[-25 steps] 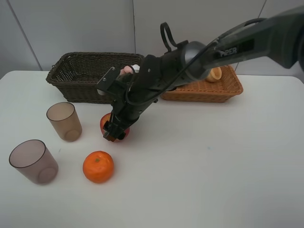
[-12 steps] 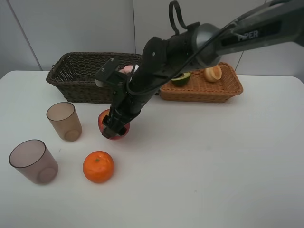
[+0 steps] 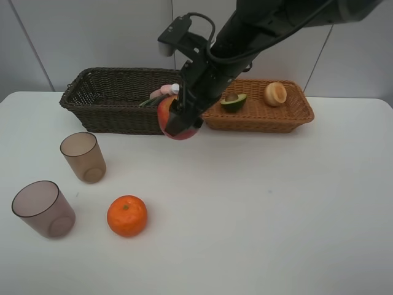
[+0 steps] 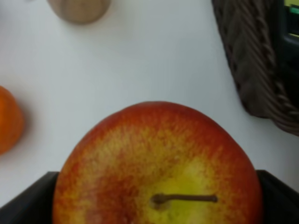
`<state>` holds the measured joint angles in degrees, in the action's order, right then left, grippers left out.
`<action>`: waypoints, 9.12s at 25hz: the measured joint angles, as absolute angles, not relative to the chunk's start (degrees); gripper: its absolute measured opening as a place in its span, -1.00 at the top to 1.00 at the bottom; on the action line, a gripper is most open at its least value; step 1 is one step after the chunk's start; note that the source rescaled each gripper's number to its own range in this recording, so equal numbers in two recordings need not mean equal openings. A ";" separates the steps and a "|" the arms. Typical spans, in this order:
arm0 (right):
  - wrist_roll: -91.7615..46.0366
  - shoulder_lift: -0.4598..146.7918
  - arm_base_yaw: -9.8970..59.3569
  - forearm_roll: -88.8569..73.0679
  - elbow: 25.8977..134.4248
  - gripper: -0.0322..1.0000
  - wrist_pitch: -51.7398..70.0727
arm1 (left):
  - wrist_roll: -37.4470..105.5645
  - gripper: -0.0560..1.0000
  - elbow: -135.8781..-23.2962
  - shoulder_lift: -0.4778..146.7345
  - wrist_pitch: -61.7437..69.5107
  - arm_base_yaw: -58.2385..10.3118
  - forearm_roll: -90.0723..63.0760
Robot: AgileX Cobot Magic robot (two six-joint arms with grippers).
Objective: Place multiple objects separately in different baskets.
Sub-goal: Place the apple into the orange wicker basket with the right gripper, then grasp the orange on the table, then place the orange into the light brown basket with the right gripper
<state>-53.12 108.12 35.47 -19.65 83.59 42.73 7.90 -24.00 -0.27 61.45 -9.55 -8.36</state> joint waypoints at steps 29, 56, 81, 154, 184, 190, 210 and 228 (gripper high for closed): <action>-53.12 109.79 12.80 -15.19 83.57 -0.42 32.45 | 7.90 -0.89 -24.00 -0.27 61.45 -9.55 -8.36; -53.12 109.79 12.75 -15.92 83.57 -0.97 30.03 | 7.90 -0.89 -24.00 -0.27 61.45 -9.55 -8.36; -52.96 106.94 15.24 -16.04 83.57 -0.97 34.56 | 7.90 -0.89 -24.00 -0.27 61.45 -9.55 -8.36; -40.65 125.80 53.96 -21.85 83.57 -0.97 37.24 | 7.90 -0.89 -24.00 -0.27 61.45 -9.55 -8.36; -40.65 125.85 54.01 -22.03 83.57 -0.25 38.93 | 7.90 -0.89 -24.00 -0.27 61.45 -9.55 -8.36; -40.65 125.70 54.01 -21.95 83.57 -0.25 39.00 | 7.90 -0.89 -24.00 -0.27 61.45 -9.55 -8.36; -40.65 114.70 49.85 -17.70 83.77 -0.25 49.01 | 7.90 -0.89 -24.00 -0.27 61.45 -9.55 -8.36; -40.65 112.12 25.74 -11.70 86.52 -0.25 52.57 | 7.90 -0.89 -24.00 -0.27 61.45 -9.55 -8.36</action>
